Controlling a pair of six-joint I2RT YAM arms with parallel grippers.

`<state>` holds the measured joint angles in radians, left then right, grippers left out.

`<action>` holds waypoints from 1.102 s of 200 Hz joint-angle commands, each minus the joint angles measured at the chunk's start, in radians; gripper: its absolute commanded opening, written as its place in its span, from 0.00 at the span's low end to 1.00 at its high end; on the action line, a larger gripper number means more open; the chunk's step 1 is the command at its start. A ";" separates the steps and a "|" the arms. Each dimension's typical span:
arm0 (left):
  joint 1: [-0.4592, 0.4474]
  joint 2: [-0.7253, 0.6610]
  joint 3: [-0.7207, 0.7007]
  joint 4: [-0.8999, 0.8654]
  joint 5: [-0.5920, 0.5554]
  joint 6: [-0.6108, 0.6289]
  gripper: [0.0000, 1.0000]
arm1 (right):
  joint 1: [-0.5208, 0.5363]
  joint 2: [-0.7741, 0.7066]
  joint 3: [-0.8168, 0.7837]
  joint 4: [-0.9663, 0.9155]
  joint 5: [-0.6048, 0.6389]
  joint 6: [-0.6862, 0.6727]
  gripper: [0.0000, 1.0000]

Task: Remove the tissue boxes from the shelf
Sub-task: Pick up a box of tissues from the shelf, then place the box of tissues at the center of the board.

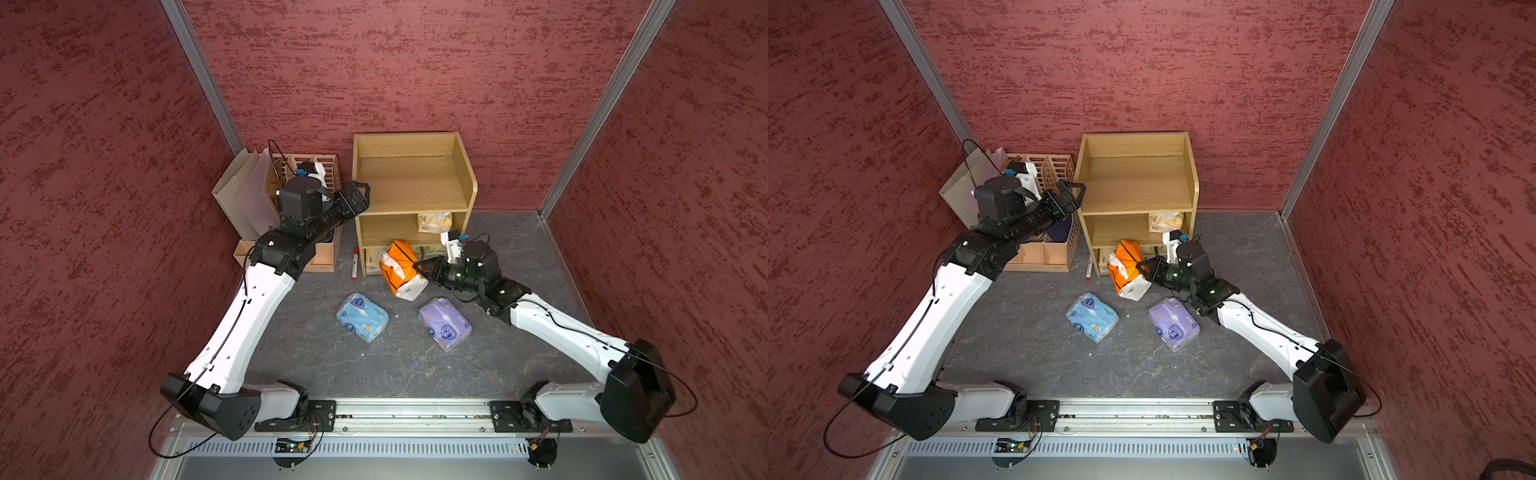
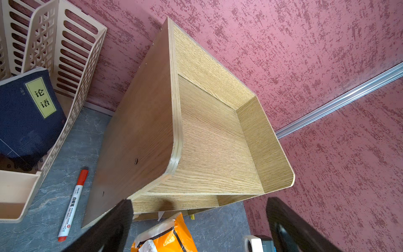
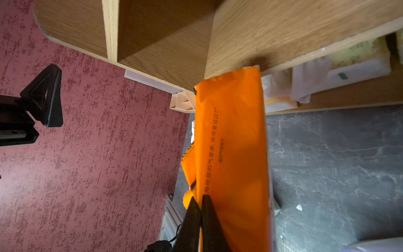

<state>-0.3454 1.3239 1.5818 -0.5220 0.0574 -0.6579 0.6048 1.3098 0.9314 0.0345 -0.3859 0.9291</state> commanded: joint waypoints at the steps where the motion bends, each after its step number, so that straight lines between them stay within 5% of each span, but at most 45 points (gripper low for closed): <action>1: -0.006 0.017 0.007 0.024 -0.008 0.005 1.00 | -0.002 -0.039 -0.016 -0.032 -0.029 -0.034 0.00; 80: -0.030 0.063 0.047 0.026 -0.019 0.007 1.00 | -0.002 -0.070 -0.080 -0.097 -0.073 -0.069 0.00; 220: -0.044 0.028 0.038 -0.008 -0.059 0.024 1.00 | 0.002 0.269 -0.042 0.057 -0.168 -0.023 0.00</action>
<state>-0.3836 1.3937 1.6325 -0.5194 0.0208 -0.6563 0.6048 1.5539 0.8555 0.0261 -0.5152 0.8906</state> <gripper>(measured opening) 0.996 0.002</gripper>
